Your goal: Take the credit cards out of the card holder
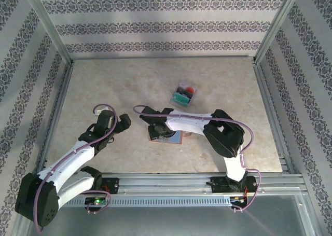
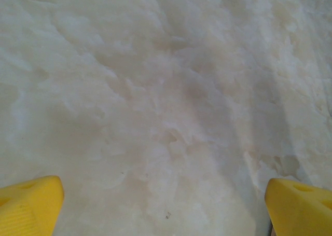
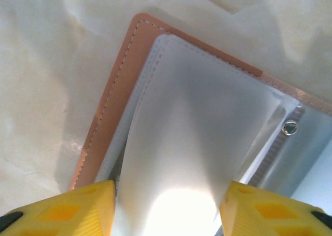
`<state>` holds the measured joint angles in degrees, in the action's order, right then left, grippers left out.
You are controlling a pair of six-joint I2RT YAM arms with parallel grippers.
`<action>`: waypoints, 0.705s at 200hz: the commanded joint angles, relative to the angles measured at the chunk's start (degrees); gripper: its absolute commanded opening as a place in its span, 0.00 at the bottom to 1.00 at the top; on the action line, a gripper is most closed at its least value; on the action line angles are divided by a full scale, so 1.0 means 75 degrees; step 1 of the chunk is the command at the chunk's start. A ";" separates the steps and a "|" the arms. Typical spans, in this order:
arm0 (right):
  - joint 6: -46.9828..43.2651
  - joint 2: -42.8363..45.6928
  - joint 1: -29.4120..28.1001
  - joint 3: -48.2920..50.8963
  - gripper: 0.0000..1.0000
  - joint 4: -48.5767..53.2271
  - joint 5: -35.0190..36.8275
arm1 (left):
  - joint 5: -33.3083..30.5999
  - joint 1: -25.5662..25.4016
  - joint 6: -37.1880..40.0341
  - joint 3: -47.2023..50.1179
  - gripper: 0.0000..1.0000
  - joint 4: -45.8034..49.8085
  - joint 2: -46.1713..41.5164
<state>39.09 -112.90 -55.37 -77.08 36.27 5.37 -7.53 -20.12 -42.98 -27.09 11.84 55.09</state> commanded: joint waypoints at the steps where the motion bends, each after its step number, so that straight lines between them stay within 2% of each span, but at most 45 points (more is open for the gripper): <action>1: 0.0050 0.0261 -0.0035 0.0296 0.51 0.0209 0.0171 | 0.0077 0.0115 -0.0117 0.0038 0.99 0.0130 -0.0188; 35: 0.0014 0.0484 -0.0030 0.0453 0.50 0.0347 0.0427 | 0.0078 0.0109 -0.0083 -0.0043 0.99 0.0190 -0.0300; 78: 0.0093 0.0777 -0.0035 0.0661 0.56 0.0635 0.0776 | 0.0090 0.0106 -0.0035 -0.0114 0.99 0.0180 -0.0323; 141: 0.0342 0.1345 -0.0023 0.1105 0.56 0.0812 0.1115 | 0.0200 0.0121 0.0017 -0.0237 0.99 0.0156 -0.0286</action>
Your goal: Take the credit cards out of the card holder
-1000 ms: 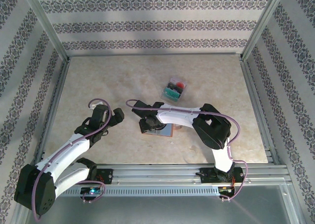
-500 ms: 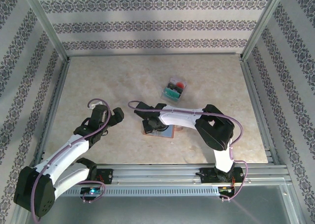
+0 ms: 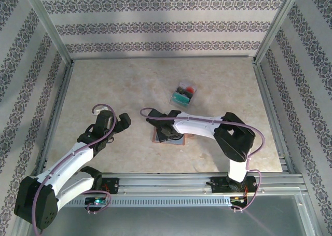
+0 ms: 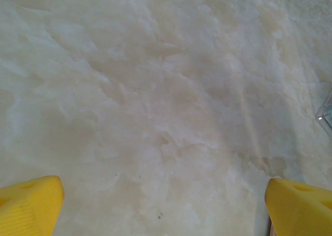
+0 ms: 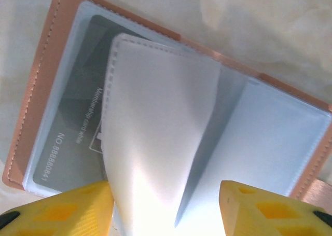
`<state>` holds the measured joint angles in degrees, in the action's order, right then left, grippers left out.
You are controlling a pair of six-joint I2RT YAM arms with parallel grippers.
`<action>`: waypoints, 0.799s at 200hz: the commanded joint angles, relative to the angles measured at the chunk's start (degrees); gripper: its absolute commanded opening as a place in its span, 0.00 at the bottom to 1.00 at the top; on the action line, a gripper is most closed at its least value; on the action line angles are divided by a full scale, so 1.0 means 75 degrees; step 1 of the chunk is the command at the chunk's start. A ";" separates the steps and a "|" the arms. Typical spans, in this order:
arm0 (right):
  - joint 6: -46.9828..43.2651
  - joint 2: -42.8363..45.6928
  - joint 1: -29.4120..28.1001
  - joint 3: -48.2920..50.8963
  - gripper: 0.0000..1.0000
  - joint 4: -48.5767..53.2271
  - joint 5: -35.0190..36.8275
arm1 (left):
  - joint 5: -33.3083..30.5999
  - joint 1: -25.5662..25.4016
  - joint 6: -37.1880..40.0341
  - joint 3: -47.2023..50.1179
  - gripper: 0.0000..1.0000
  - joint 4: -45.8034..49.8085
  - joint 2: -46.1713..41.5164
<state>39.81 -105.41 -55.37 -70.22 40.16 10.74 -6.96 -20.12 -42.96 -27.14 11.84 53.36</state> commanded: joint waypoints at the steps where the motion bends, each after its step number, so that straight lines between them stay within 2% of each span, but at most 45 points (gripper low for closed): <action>1: 0.0252 0.0350 -0.0011 0.0200 0.56 0.0293 0.0403 | 0.0128 0.0113 0.0018 -0.0240 0.99 0.0156 -0.0058; 36: 0.0346 0.0582 0.0087 0.0461 0.54 0.0329 0.0511 | 0.0328 0.0116 0.0271 -0.0371 0.99 0.0098 0.0016; 85: 0.0312 0.0752 0.0298 0.0789 0.45 0.0247 0.0478 | 0.0706 0.0101 0.0419 -0.0549 0.99 -0.0067 0.0320; 160: -0.0207 0.0835 0.0801 0.1053 0.44 0.0028 0.0431 | 0.0850 -0.0353 0.0327 -0.0531 0.99 -0.0108 0.0207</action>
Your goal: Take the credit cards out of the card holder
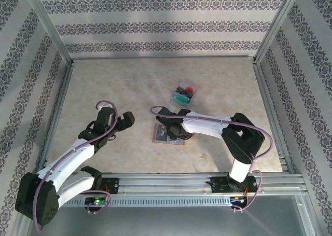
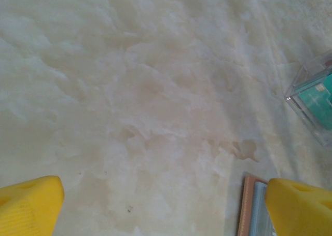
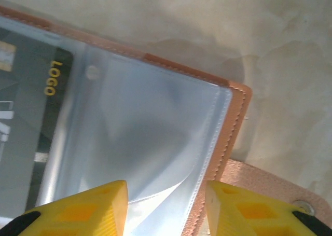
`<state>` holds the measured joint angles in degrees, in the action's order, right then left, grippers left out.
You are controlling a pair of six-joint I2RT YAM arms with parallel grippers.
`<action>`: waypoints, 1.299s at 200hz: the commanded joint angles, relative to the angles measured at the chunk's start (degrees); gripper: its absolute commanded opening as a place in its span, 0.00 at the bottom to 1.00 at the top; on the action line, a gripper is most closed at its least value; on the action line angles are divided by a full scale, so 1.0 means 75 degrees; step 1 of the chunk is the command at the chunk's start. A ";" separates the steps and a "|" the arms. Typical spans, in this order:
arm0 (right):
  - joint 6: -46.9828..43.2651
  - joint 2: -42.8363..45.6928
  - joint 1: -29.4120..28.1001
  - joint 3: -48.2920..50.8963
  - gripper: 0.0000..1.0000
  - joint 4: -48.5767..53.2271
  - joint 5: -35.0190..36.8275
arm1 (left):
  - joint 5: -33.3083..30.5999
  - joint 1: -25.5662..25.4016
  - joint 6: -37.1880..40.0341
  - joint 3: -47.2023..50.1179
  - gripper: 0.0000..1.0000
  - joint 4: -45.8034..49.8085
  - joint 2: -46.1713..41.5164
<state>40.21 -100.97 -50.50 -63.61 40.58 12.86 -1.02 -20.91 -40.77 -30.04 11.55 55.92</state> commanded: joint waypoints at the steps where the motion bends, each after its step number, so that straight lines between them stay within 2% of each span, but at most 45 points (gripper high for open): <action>1: -0.0267 0.0244 0.0161 0.0179 0.44 -0.0030 0.0142 | 0.0049 -0.0260 0.0023 -0.0137 0.99 -0.0079 -0.0133; 97: -0.1040 0.0018 0.0637 0.0302 0.38 -0.0278 0.0146 | -0.0052 -0.0932 -0.0234 0.0044 0.99 -0.0283 0.0037; 197: -0.1837 -0.0516 0.0979 -0.0224 0.35 -0.0409 0.0218 | -0.0064 -0.0946 -0.0229 -0.0023 0.99 -0.0553 0.0181; 260: -0.1754 -0.0324 0.1035 -0.0327 0.34 -0.0132 0.0274 | -0.0029 -0.0945 -0.0113 -0.0078 0.99 -0.0498 0.0200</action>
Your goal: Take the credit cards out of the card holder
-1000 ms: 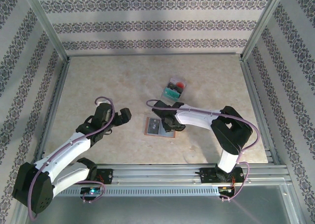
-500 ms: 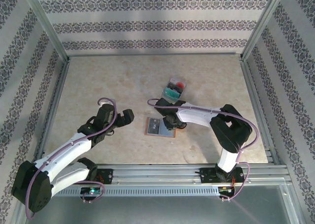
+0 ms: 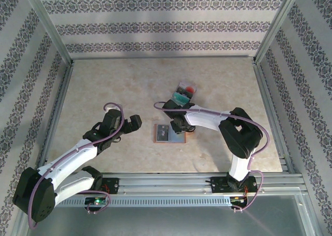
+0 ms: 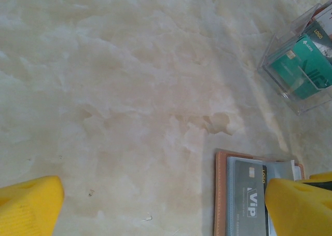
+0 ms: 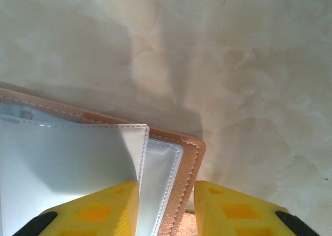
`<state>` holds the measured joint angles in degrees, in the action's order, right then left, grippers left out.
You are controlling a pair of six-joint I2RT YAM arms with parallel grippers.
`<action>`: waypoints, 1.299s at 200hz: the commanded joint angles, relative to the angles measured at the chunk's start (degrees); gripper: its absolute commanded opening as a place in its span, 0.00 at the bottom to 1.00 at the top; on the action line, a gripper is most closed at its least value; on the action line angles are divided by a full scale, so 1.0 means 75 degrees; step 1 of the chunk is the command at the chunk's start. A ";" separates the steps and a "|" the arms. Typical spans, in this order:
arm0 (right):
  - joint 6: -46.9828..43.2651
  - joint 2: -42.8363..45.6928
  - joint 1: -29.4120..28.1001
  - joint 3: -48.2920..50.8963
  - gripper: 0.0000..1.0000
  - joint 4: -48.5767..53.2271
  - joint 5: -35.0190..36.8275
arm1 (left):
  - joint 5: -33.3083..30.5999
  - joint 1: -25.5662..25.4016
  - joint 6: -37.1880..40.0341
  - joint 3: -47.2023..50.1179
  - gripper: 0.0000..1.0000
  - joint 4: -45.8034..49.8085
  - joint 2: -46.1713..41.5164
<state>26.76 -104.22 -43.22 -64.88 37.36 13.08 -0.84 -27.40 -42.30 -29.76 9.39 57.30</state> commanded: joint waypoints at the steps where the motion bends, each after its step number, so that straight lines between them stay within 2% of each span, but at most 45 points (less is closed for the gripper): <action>1: 0.0051 0.0136 0.0066 -0.0148 0.34 0.0311 0.0246 | -0.0052 -0.0077 0.0094 -0.0113 0.99 -0.0209 0.0014; 23: 0.0317 0.0564 0.0067 -0.0078 0.34 0.0528 0.0282 | -0.0006 -0.0085 0.0257 -0.0241 1.00 -0.0093 0.0058; 37: 0.0523 0.0878 0.0067 -0.0017 0.34 0.0649 0.0271 | -0.0010 -0.0147 0.0399 -0.0348 0.96 0.0000 0.0106; 70: 0.0998 0.1561 0.0069 0.0144 0.35 0.0744 0.0058 | -0.0236 -0.0712 0.0665 -0.0648 0.92 0.0183 0.0509; 110: 0.1505 0.1941 0.0068 0.0504 0.36 -0.0071 -0.1268 | -0.0077 -0.1328 0.0473 -0.0744 0.84 -0.0245 0.1387; 163: 0.2049 0.1533 0.0044 0.0858 0.32 -0.1616 -0.2785 | 0.0566 -0.1445 -0.0251 -0.0567 0.69 -0.1529 0.2497; 209: 0.2150 0.0995 -0.0042 0.0768 0.31 -0.1995 -0.3078 | 0.0541 -0.1445 -0.0334 -0.0724 0.51 -0.1591 0.2978; 260: 0.2205 0.0621 -0.0154 0.0682 0.32 -0.2158 -0.3168 | 0.0830 -0.1445 -0.0359 -0.0836 0.39 -0.1829 0.3357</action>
<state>42.22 -98.61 -43.77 -59.11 22.57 -9.54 3.90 -37.56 -44.21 -34.44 -1.39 81.28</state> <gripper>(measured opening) 0.318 0.404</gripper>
